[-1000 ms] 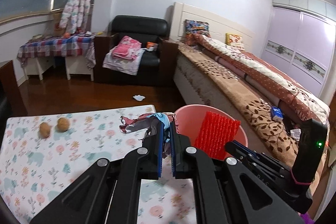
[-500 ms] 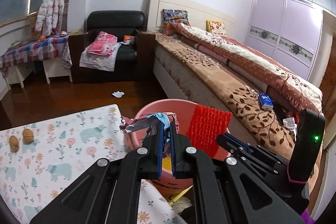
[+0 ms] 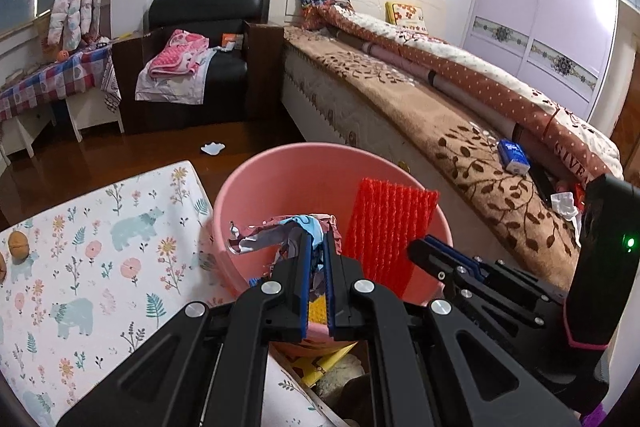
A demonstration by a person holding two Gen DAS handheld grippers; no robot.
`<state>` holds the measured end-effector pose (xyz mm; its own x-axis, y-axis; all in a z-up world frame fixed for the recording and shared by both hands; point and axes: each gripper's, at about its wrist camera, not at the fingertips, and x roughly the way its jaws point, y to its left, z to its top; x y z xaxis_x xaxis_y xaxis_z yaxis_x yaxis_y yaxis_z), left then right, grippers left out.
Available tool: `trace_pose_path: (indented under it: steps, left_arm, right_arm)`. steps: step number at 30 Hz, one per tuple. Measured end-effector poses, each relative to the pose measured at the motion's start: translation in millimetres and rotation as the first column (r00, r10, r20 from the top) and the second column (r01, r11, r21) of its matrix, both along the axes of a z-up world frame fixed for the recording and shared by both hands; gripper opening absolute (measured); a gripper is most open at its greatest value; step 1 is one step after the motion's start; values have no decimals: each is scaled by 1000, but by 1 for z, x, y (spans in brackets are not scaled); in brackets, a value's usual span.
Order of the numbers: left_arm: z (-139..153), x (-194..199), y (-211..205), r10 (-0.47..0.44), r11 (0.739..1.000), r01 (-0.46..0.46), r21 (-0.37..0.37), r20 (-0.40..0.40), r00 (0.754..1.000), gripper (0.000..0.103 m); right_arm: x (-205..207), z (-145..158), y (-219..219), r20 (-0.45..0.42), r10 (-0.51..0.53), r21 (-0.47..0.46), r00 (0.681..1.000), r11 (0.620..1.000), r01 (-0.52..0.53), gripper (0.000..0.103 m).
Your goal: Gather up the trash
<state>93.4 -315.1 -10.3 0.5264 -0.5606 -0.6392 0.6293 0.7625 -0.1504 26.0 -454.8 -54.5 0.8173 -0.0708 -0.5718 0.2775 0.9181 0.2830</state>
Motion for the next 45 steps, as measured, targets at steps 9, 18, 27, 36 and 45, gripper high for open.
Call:
trace_pose_path:
  steps: [9, 18, 27, 36, 45]
  left_arm:
    - [-8, 3, 2, -1, 1000, 1, 3, -27, 1000, 7]
    - [-1, -1, 7, 2, 1000, -2, -5, -21, 1000, 38]
    - [5, -3, 20, 28, 999, -28, -18, -23, 999, 49]
    - [19, -17, 39, 50, 998, -50, -34, 16, 999, 55]
    - [30, -29, 67, 83, 996, -82, -44, 28, 996, 61]
  right_arm:
    - [3, -4, 3, -28, -13, -5, 1000, 1000, 13, 8]
    - [6, -6, 3, -42, -1, 21, 999, 1000, 2, 11]
    - [-1, -1, 8, -18, 7, 32, 1000, 999, -6, 29]
    - [-15, 12, 18, 1, 10, 15, 1000, 1000, -10, 31]
    - [-27, 27, 40, 29, 42, -20, 999, 999, -41, 40]
